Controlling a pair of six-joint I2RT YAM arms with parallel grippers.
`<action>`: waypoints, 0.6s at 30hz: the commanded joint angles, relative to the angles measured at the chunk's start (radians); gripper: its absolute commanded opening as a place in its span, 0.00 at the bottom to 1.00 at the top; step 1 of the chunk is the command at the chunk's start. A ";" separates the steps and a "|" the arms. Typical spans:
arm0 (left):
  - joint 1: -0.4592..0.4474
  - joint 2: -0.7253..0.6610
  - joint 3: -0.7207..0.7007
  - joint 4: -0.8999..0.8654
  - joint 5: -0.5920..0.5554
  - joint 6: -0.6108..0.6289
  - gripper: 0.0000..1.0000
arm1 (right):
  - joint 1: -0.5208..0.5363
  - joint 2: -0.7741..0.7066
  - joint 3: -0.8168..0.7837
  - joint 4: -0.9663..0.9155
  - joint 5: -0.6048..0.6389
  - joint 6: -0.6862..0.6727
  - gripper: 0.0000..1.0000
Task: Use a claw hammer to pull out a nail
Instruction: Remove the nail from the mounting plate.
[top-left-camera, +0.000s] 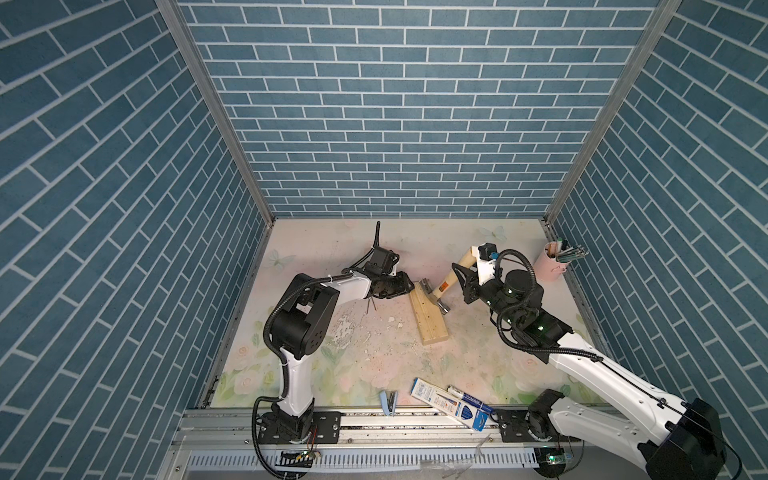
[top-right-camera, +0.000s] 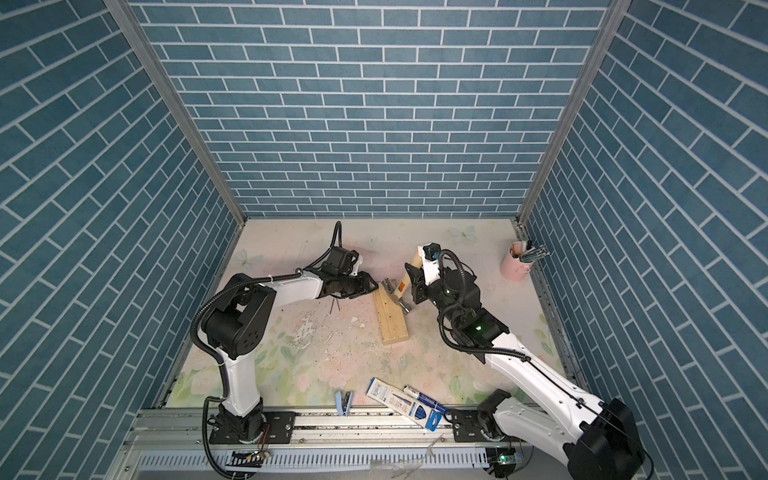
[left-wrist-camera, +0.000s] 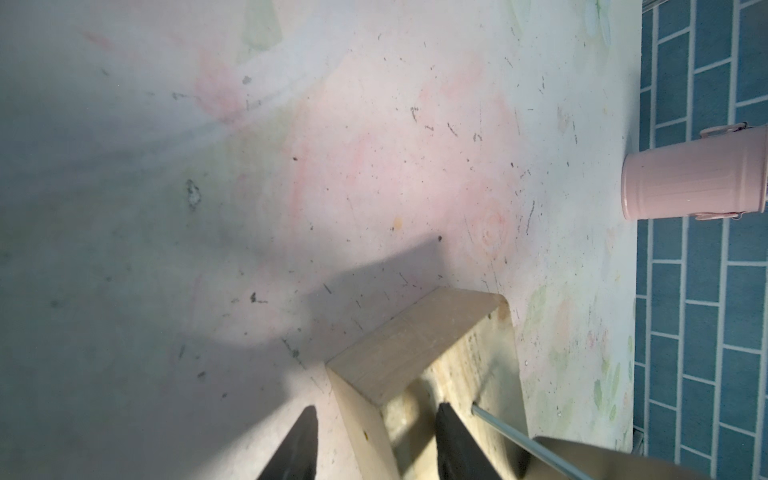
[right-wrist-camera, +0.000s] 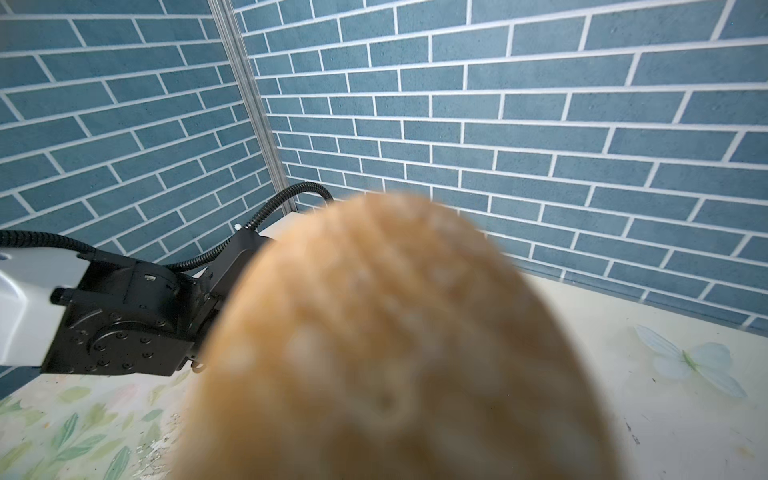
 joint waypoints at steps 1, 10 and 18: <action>-0.006 0.047 -0.053 -0.169 -0.046 0.009 0.46 | 0.013 -0.007 0.057 -0.008 -0.038 0.084 0.00; -0.006 0.034 -0.061 -0.160 -0.049 0.007 0.46 | 0.013 -0.017 0.143 -0.015 -0.046 0.066 0.00; -0.006 0.005 -0.065 -0.170 -0.054 0.028 0.46 | 0.013 -0.009 0.199 -0.045 -0.055 0.067 0.00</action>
